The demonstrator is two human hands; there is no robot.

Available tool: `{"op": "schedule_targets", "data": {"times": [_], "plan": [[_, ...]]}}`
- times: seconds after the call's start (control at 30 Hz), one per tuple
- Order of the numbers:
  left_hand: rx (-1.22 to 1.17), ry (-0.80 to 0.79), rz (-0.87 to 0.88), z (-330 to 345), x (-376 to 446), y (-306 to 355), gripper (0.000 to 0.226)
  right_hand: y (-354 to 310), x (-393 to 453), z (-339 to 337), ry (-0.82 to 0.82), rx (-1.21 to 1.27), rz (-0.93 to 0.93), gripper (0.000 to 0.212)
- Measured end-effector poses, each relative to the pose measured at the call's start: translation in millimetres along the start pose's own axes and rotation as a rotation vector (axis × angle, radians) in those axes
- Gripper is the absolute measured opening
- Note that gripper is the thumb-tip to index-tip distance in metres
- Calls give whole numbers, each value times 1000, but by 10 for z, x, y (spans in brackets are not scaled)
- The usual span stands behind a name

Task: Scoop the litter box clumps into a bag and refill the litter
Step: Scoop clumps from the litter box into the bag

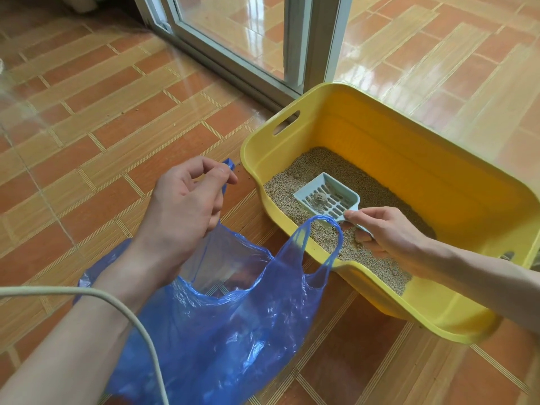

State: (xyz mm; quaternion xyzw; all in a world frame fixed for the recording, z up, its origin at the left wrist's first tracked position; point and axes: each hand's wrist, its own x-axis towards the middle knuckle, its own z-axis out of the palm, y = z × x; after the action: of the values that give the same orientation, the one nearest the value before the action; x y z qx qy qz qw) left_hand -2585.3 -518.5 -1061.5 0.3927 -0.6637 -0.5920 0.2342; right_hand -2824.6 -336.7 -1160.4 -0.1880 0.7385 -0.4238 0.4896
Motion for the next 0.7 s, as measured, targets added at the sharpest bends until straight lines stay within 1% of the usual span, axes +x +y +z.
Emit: {"op": "schedule_targets", "data": {"times": [0.17,0.3,0.4,0.5,0.63,0.7], "plan": [[-4,9,-4,-38,-14,30,21,-211,-85,-3,-68,-70,-97,38],[-15,28,3,-79,-17,71,21,-427,-156,34,-244,-131,-94,37],[-17,25,3,-95,-44,99,20,-560,-211,105,-409,-251,-47,39],[-19,21,3,-106,-82,122,20,-622,-285,217,-527,-419,-15,40],[-24,-2,11,-117,-123,160,20,-745,-352,323,-621,-597,-66,35],[-24,-15,16,-124,-147,183,21,-843,-364,360,-649,-630,-63,35]]}}
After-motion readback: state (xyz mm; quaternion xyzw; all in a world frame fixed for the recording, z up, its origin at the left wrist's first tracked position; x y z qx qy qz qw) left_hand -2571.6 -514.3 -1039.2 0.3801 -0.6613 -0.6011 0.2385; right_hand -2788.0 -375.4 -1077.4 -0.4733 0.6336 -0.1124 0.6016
